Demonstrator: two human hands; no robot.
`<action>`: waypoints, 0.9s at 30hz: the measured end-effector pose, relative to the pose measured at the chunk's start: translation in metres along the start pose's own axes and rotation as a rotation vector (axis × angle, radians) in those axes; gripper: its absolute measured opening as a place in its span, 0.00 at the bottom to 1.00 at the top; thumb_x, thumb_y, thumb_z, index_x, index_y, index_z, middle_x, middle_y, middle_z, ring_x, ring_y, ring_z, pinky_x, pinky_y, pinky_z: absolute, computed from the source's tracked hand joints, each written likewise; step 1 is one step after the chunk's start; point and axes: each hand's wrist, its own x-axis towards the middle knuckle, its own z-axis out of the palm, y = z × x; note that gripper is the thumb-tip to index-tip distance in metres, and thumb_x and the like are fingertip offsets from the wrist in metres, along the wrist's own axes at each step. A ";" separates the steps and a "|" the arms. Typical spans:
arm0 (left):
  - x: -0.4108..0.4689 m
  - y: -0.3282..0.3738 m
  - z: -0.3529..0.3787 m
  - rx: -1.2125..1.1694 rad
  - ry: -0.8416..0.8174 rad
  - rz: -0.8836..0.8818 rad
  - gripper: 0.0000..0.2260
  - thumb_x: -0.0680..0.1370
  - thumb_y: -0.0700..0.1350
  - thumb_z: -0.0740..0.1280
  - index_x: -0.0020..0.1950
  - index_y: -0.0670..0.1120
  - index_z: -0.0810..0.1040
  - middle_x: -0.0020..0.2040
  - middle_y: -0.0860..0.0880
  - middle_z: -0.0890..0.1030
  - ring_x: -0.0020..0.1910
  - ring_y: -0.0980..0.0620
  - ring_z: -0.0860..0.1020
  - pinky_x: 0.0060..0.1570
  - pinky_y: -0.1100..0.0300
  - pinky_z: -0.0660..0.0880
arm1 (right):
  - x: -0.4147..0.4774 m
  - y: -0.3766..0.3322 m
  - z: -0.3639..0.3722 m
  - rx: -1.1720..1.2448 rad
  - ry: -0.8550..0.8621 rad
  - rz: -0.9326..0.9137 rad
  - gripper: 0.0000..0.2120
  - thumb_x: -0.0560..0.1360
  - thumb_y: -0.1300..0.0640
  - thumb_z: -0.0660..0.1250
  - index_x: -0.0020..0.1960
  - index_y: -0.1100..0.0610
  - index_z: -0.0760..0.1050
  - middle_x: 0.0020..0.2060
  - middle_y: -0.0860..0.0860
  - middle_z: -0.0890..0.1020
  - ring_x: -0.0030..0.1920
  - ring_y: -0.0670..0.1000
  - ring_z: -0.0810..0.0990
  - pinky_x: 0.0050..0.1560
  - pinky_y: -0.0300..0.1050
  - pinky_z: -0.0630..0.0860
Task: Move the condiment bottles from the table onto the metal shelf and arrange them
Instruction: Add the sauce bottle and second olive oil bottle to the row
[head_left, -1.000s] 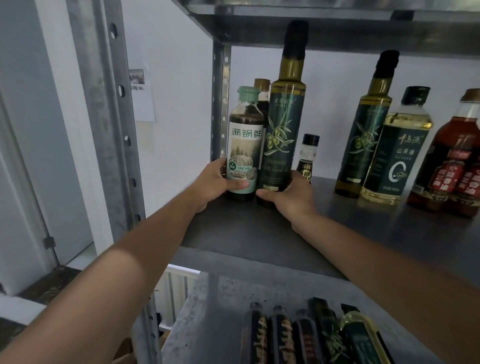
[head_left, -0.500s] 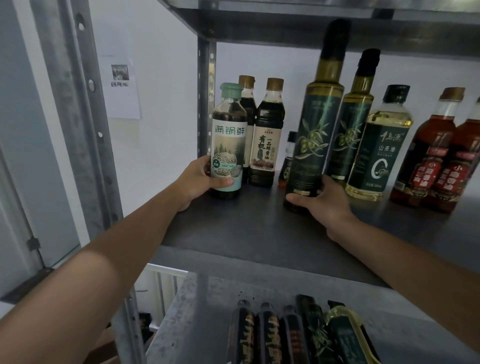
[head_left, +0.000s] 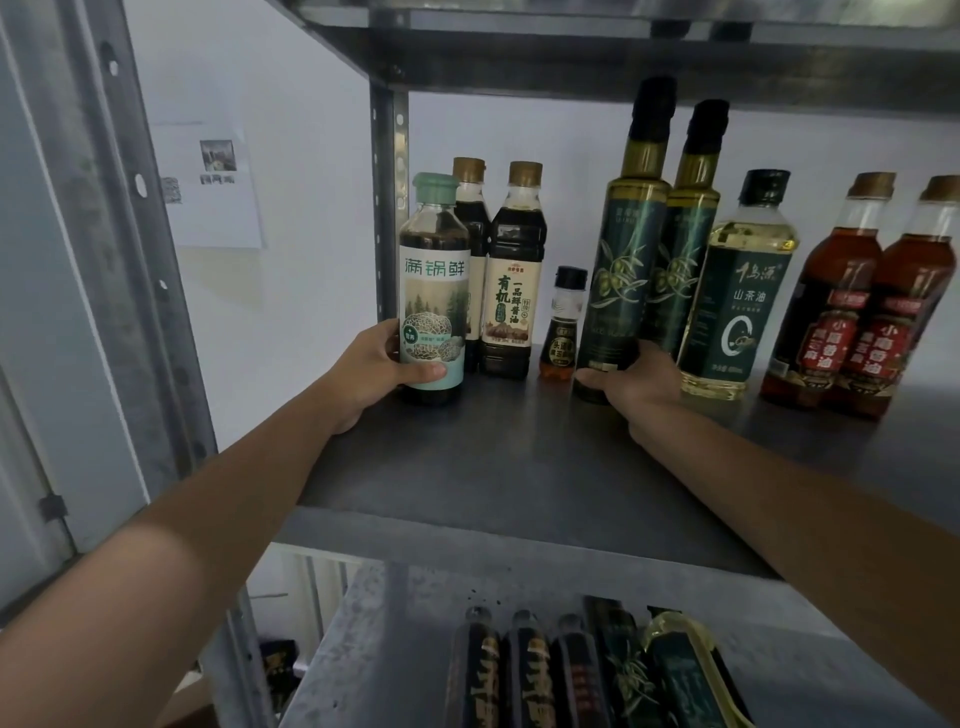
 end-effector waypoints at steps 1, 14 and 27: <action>0.001 0.000 -0.001 -0.002 -0.003 -0.001 0.26 0.69 0.36 0.74 0.66 0.43 0.72 0.59 0.46 0.80 0.59 0.49 0.78 0.62 0.52 0.73 | 0.002 0.001 0.000 -0.003 0.003 0.006 0.29 0.66 0.56 0.77 0.64 0.59 0.72 0.61 0.56 0.78 0.62 0.56 0.75 0.58 0.45 0.72; 0.004 -0.006 -0.006 0.011 -0.029 -0.004 0.31 0.65 0.41 0.76 0.67 0.45 0.72 0.60 0.47 0.80 0.61 0.48 0.77 0.65 0.45 0.71 | 0.020 0.014 0.011 -0.084 0.071 -0.004 0.26 0.67 0.53 0.76 0.61 0.60 0.74 0.57 0.57 0.80 0.57 0.57 0.78 0.48 0.43 0.73; 0.003 -0.004 -0.002 0.017 -0.017 0.001 0.28 0.68 0.39 0.75 0.67 0.44 0.72 0.60 0.47 0.80 0.60 0.48 0.77 0.65 0.46 0.71 | 0.029 0.009 0.014 -0.147 0.077 0.064 0.27 0.66 0.51 0.77 0.59 0.63 0.75 0.56 0.59 0.80 0.56 0.59 0.79 0.48 0.48 0.77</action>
